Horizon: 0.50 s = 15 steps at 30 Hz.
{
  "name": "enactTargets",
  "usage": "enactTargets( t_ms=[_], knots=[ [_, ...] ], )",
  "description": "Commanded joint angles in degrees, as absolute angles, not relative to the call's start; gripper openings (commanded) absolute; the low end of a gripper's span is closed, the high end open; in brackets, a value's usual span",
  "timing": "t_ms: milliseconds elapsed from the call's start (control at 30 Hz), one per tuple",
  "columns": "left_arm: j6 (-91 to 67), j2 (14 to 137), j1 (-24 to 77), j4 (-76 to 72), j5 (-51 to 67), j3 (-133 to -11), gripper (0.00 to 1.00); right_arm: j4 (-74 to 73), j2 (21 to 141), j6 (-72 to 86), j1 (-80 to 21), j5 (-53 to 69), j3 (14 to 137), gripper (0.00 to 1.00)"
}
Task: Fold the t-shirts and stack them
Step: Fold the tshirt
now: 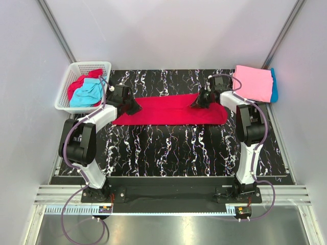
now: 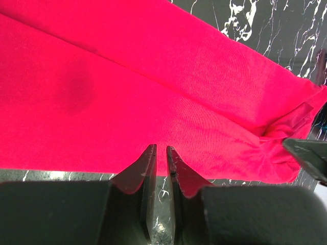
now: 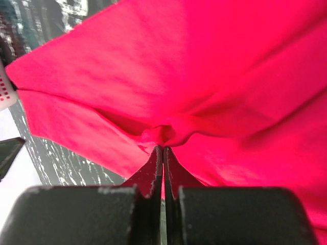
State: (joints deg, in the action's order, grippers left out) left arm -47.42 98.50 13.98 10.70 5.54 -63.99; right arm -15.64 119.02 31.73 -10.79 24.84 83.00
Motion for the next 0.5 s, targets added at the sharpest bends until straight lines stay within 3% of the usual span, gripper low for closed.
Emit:
enactTargets(
  t_ms=[0,100,233,300,333,467],
  knots=[
    [-46.58,98.79,14.24,9.4,5.45,-65.3,0.17,-16.78,118.38,28.75,-11.78,24.34,88.41,0.0],
    [-46.41,98.88,14.24,9.41,5.54,-65.22,0.17,-17.67,121.72,27.08,-11.78,25.56,93.5,0.0],
    [-46.05,98.96,14.24,9.14,5.36,-65.13,0.17,-17.49,127.95,24.44,-11.78,28.82,102.98,0.08],
    [-45.62,99.58,14.24,9.23,5.45,-65.74,0.17,-18.1,131.91,22.77,-11.78,32.95,106.42,0.19],
    [-45.62,99.75,14.24,9.23,5.54,-65.92,0.17,-18.54,132.71,22.85,-11.69,33.13,108.61,0.34],
    [-45.18,99.93,14.24,9.58,3.7,-66.27,0.17,-18.63,130.18,21.54,-11.69,27.37,106.62,0.54]
  ],
)
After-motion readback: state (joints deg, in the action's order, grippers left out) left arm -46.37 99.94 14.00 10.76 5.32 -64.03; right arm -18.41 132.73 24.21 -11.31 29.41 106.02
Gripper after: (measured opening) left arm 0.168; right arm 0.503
